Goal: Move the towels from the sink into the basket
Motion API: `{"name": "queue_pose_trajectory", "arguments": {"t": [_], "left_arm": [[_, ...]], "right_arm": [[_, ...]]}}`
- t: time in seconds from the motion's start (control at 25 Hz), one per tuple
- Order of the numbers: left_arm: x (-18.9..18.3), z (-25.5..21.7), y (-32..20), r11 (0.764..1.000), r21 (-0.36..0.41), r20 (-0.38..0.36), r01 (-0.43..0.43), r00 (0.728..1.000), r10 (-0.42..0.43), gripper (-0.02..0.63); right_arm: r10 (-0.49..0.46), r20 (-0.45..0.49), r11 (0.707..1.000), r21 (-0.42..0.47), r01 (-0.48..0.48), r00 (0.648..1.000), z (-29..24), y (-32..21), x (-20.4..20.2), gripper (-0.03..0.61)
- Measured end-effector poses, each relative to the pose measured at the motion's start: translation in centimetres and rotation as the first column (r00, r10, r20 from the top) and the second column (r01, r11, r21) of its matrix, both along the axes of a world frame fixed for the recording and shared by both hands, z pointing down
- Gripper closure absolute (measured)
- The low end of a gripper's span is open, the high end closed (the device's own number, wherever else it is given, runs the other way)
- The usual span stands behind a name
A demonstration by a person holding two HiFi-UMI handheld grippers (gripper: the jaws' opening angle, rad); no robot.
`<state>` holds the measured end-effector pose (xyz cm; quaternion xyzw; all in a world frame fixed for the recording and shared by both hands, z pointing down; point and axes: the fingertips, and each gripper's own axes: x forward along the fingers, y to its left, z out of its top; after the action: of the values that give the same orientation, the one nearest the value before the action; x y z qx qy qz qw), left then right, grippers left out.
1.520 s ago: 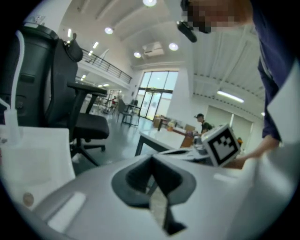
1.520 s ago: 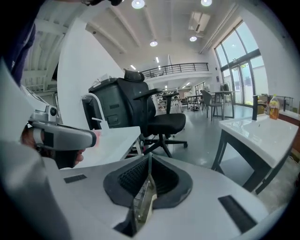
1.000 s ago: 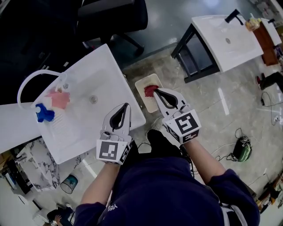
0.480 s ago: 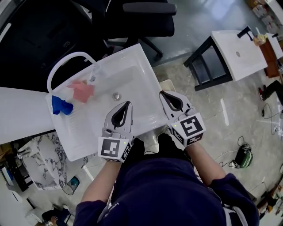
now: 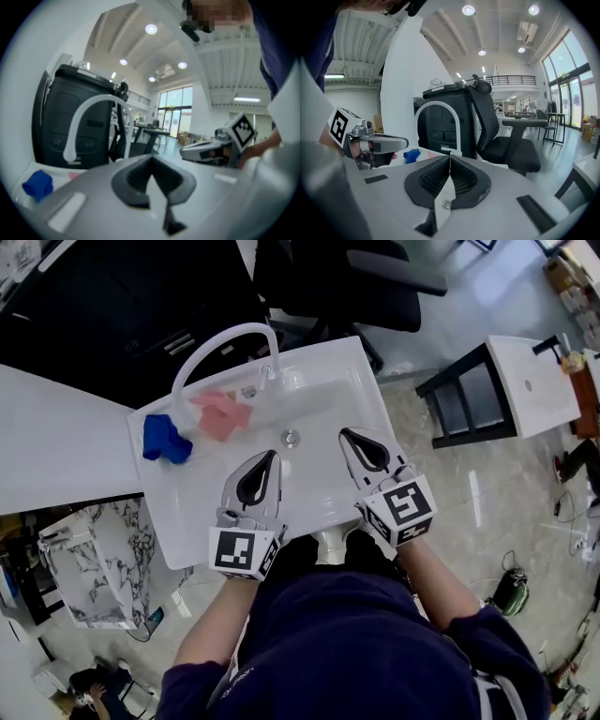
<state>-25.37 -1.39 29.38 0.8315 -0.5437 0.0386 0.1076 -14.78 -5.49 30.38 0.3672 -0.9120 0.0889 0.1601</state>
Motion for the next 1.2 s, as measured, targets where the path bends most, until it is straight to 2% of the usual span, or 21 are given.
{"name": "queue_pose_trajectory", "arguments": {"t": [0.32,0.56,0.88,1.2], "left_arm": [[-7.5,0.9,0.3,0.996,-0.014,0.001,0.092,0.996,-0.092,0.611],[-11.7,2.8,1.1,0.985,-0.044,0.0,0.168,0.986,-0.168,0.612],[-15.3,5.8,0.9,0.969,-0.082,-0.006,0.231,0.973,-0.233,0.611],[-17.4,7.6,-0.5,0.963,-0.102,0.0,0.248,0.968,-0.249,0.612]], "right_arm": [[-0.087,-0.001,0.996,-0.023,0.087,0.996,1.5,-0.1,-7.9,0.568],[-0.152,-0.012,0.988,-0.041,0.152,0.988,3.7,-0.4,-12.6,0.568],[-0.185,-0.033,0.981,-0.061,0.183,0.982,6.7,-1.6,-16.3,0.568],[-0.198,-0.043,0.977,-0.092,0.194,0.979,9.3,-2.8,-19.2,0.566]]}}
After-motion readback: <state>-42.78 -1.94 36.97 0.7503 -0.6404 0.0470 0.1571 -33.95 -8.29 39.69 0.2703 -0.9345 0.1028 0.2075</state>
